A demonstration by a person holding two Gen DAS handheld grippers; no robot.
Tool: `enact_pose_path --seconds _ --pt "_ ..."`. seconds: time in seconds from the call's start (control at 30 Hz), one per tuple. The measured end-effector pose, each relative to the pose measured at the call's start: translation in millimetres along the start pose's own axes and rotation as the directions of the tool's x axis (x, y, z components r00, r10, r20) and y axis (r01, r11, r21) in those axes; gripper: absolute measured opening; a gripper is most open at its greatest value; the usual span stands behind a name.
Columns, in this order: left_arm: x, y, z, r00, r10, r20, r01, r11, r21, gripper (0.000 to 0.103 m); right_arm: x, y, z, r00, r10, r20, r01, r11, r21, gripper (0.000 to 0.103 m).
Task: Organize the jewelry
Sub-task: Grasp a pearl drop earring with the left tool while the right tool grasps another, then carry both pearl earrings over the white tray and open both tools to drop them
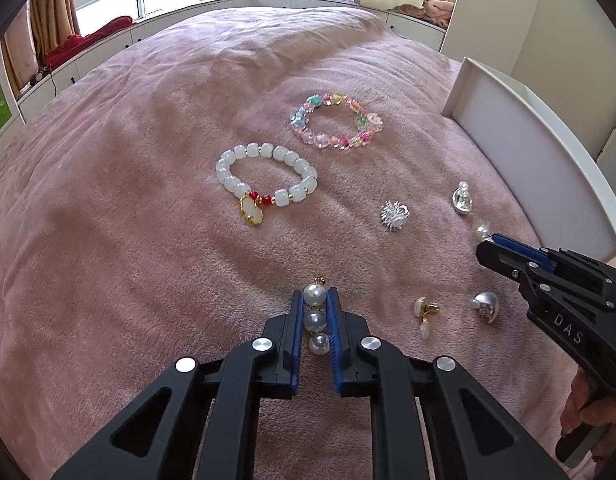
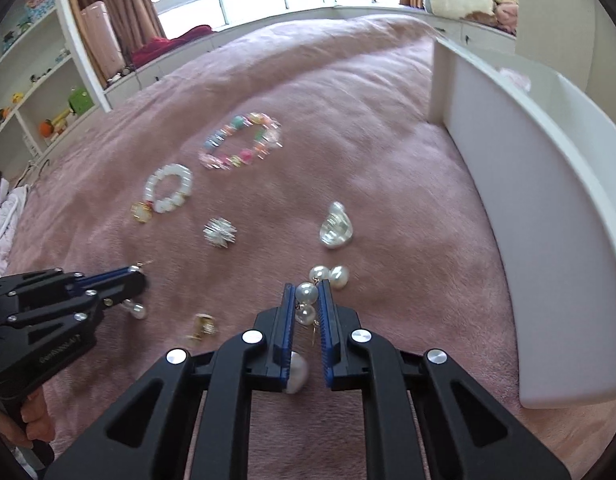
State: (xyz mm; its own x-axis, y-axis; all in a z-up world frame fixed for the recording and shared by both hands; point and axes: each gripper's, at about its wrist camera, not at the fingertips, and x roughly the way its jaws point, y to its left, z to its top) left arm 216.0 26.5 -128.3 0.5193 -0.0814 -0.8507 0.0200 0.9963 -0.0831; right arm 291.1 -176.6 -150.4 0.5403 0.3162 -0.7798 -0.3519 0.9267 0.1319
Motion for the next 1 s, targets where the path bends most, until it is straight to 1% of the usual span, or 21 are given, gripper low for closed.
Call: enact_pose_path --seconds 0.13,0.23,0.4,0.57,0.67,0.77,0.83,0.9,1.0 --pt "-15.1 -3.4 8.8 1.000 -0.006 0.022 0.006 1.000 -0.001 0.016 -15.2 8.3 9.5 0.999 0.028 0.041 -0.028 0.999 -0.016 0.012" --pt "-30.3 -10.3 19.5 0.999 0.001 0.053 -0.002 1.000 0.019 0.016 -31.2 13.0 19.5 0.996 0.047 0.081 -0.045 0.999 -0.026 0.012" --pt "-59.8 -25.9 39.8 0.993 0.007 0.114 -0.013 0.999 0.053 0.016 -63.1 11.7 39.0 0.985 0.065 0.160 -0.062 0.998 -0.024 0.012" --pt "-89.8 -49.6 66.4 0.983 0.014 0.181 -0.032 0.995 0.097 0.016 -96.9 4.0 56.7 0.970 0.075 0.233 -0.071 0.997 -0.026 0.012" --pt "-102.6 -70.2 84.4 0.977 0.012 0.211 -0.039 0.991 0.127 0.016 -121.6 -6.8 68.8 0.957 0.065 0.283 -0.060 0.998 -0.024 0.012" --pt "-114.6 -94.5 100.6 0.971 -0.009 0.240 -0.030 0.987 0.157 0.016 -144.2 -20.8 75.7 0.945 0.055 0.323 -0.053 0.998 -0.012 0.012" --pt "-119.3 -114.0 112.9 0.967 -0.024 0.252 -0.024 0.983 0.182 0.016 -159.9 -34.2 81.7 0.936 0.034 0.350 -0.035 0.999 -0.004 0.012" --pt "-122.9 -136.9 126.9 0.966 -0.056 0.253 0.003 0.979 0.204 0.016 -172.8 -48.5 85.1 0.930 0.020 0.366 -0.024 1.000 0.007 0.012" --pt "-123.3 -171.7 145.7 0.963 -0.105 0.250 0.045 0.971 0.236 0.017 -189.2 -71.7 89.5 0.924 -0.025 0.382 0.018 1.000 0.022 0.012"
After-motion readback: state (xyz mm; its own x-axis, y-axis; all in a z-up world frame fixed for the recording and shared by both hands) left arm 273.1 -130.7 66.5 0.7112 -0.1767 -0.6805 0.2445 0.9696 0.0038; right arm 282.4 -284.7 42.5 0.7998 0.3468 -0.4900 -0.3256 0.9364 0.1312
